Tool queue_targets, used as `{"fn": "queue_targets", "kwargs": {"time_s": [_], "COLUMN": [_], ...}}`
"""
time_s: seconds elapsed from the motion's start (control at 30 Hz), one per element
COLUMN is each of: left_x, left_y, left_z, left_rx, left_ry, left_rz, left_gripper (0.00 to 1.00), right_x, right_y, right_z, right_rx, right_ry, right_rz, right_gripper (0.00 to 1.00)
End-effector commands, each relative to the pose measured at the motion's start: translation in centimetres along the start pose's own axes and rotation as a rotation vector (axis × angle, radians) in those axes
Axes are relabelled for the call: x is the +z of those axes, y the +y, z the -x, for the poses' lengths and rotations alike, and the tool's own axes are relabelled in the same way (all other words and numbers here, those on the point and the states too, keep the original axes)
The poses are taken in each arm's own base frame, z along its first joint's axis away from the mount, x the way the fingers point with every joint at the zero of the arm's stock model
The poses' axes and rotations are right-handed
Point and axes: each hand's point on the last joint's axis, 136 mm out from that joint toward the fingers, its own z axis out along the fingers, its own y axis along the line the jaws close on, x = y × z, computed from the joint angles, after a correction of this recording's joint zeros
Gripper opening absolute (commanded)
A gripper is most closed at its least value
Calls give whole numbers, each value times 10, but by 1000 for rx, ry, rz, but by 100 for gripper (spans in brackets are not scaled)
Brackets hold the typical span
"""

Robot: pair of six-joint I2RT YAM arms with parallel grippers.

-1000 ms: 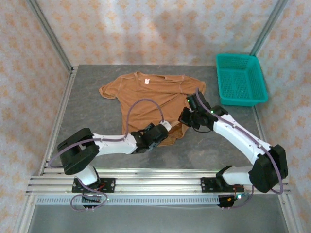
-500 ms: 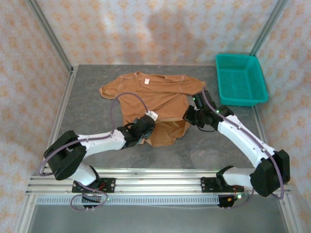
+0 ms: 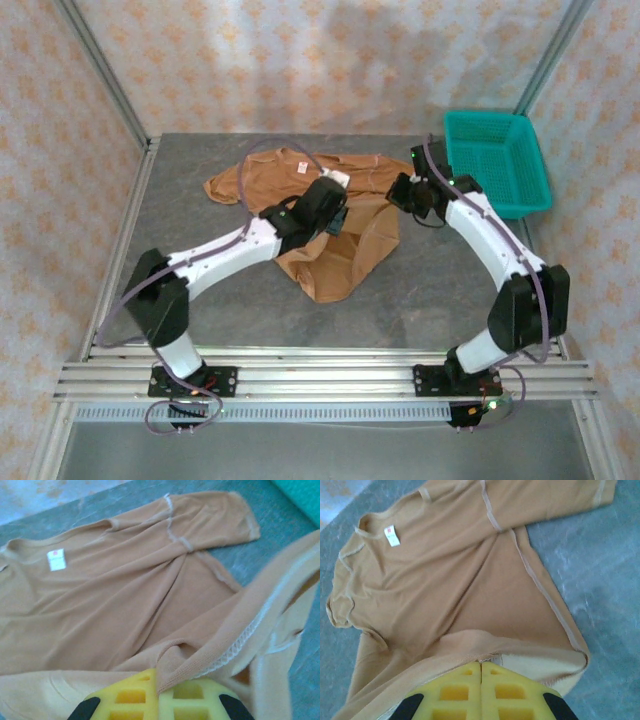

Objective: Fold the inside-out t-shirt

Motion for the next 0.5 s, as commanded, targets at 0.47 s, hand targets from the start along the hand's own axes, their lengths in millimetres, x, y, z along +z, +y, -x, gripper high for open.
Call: {"fn": "queue_targets", "kwargs": {"time_s": [0.47], "left_x": [7], "left_y": [-13], "left_z": [-5], "left_rx": [-307], "left_ry": [264], "left_rz": [-227], "left_gripper": [0], "right_x": [34], "right_y": [12], "right_z": [-100], "right_rx": [128], "right_ry": [121], "right_rz": [381], "right_gripper": [25]}}
